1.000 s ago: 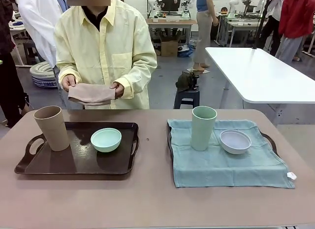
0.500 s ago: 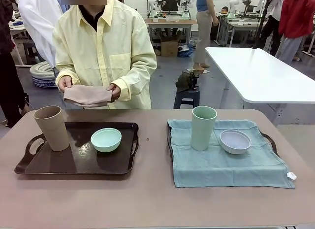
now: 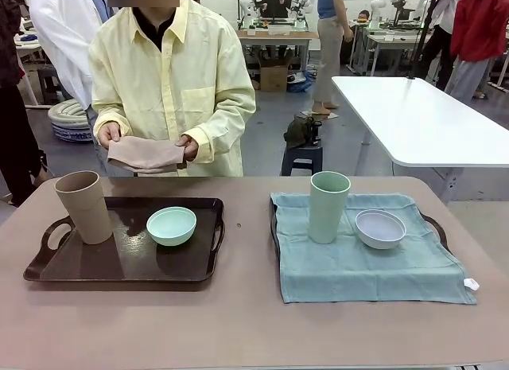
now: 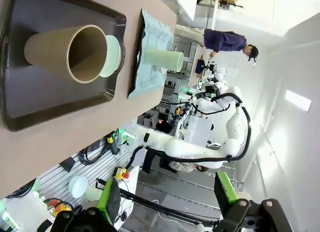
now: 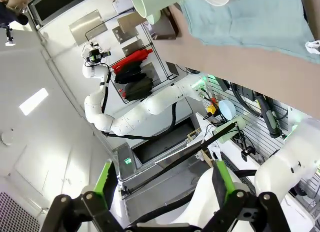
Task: Set up a tray with a mat and arrange the tableware.
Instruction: Pick up the Picnic Bowl and Reusable plastic cup from the Handle tray in front of the human's position and hold them in the air.
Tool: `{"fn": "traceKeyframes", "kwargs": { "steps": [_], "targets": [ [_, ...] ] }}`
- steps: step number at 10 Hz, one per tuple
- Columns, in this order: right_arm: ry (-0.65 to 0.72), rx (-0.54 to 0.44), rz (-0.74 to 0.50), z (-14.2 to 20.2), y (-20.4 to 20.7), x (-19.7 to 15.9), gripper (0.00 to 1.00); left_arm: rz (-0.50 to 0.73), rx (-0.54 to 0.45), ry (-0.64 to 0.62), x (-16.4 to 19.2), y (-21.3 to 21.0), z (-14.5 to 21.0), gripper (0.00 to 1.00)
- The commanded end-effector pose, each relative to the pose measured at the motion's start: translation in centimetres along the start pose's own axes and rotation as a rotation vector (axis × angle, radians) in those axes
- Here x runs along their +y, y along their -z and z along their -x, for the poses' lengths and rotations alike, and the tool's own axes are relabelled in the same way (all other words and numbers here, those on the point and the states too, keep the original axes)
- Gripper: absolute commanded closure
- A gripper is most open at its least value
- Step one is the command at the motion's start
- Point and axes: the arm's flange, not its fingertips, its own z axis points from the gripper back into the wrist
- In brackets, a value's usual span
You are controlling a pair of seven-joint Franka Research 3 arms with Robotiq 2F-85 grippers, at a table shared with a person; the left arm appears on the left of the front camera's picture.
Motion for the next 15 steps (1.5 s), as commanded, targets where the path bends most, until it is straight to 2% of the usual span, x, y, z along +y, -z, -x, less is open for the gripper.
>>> {"fn": "traceKeyframes", "kwargs": {
  "steps": [1,12,13,14,15],
  "targets": [
    [-0.007,-0.002,0.0,0.3,0.1,0.2,0.0,0.001,-0.002,0.005,-0.2,0.0,0.3,0.0],
    [0.0,0.0,0.0,0.0,0.0,0.0,0.0,0.001,-0.002,0.005,-0.2,0.0,0.3,0.0],
    [-0.017,0.005,0.029,0.0,0.2,0.9,0.0,-0.001,0.001,0.0,0.0,0.1,0.0,0.0],
    [-0.023,0.0,0.096,-0.3,2.2,2.8,0.0,-0.05,0.052,0.07,-0.7,0.0,-0.3,0.0],
    [0.002,0.007,0.176,-1.1,4.7,5.1,0.0,-0.126,0.044,0.135,-1.9,0.5,-1.0,0.0]
  ]
}}
